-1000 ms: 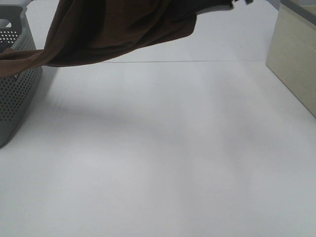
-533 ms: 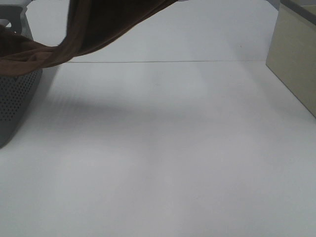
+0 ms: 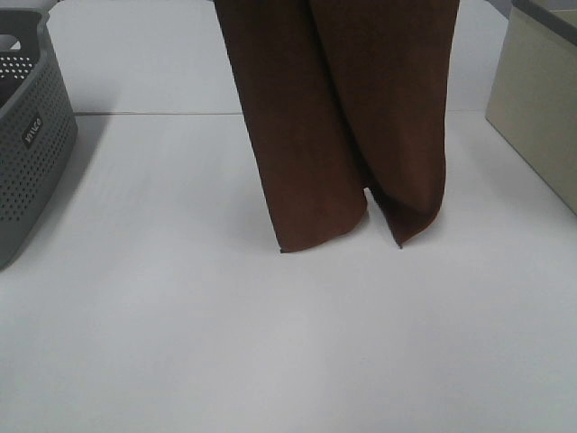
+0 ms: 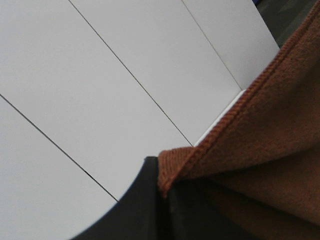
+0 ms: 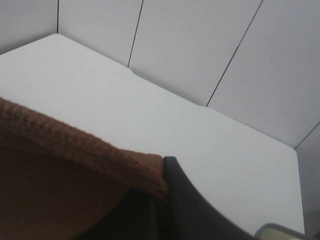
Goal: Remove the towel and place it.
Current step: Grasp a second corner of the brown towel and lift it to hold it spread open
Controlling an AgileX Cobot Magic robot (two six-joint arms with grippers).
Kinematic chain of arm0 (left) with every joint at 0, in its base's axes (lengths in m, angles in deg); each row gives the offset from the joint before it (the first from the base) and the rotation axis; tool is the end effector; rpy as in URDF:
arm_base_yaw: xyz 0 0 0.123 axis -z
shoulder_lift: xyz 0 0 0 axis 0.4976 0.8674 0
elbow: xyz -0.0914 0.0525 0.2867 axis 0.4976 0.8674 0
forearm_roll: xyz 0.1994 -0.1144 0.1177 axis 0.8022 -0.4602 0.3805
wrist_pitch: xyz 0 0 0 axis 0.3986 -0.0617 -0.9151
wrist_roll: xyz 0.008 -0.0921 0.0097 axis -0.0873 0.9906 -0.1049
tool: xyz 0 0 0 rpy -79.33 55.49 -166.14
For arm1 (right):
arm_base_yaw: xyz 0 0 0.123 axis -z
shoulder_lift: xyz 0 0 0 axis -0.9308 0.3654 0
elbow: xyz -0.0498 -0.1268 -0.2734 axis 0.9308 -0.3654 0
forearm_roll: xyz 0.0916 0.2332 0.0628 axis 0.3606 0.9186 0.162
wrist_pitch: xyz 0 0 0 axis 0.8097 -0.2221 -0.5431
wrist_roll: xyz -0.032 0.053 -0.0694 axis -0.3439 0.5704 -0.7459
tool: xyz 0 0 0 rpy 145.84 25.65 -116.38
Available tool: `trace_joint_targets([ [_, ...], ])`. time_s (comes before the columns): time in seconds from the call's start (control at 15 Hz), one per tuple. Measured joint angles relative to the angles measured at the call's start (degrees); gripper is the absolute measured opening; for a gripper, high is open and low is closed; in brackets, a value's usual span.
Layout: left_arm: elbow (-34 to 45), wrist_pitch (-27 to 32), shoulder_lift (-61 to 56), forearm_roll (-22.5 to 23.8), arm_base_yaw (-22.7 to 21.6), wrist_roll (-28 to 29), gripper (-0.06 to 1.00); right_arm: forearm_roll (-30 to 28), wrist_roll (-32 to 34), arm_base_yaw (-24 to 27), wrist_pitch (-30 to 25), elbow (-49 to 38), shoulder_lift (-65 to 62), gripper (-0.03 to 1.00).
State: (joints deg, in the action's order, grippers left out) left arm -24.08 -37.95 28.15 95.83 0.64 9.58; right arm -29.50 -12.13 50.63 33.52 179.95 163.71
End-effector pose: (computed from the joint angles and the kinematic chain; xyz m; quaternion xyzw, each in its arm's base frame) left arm 0.3247 -0.1830 0.5284 0.3655 0.5966 0.0654 0.7115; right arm 0.3479 0.1169 0.5305 -0.2328 0.7564 0.0366 0.6102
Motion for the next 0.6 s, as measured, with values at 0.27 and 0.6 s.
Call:
trace_joint_targets([
  [0.27,0.0,-12.2,4.13,0.0,-3.78,0.0,0.0,-0.46,0.0,0.0,9.91,0.06,3.67,0.01],
  [0.6,-0.4,-29.45,11.12,0.0,-8.77,0.06,0.0,-1.55,0.06,0.0,26.47,0.52,8.77,0.01],
])
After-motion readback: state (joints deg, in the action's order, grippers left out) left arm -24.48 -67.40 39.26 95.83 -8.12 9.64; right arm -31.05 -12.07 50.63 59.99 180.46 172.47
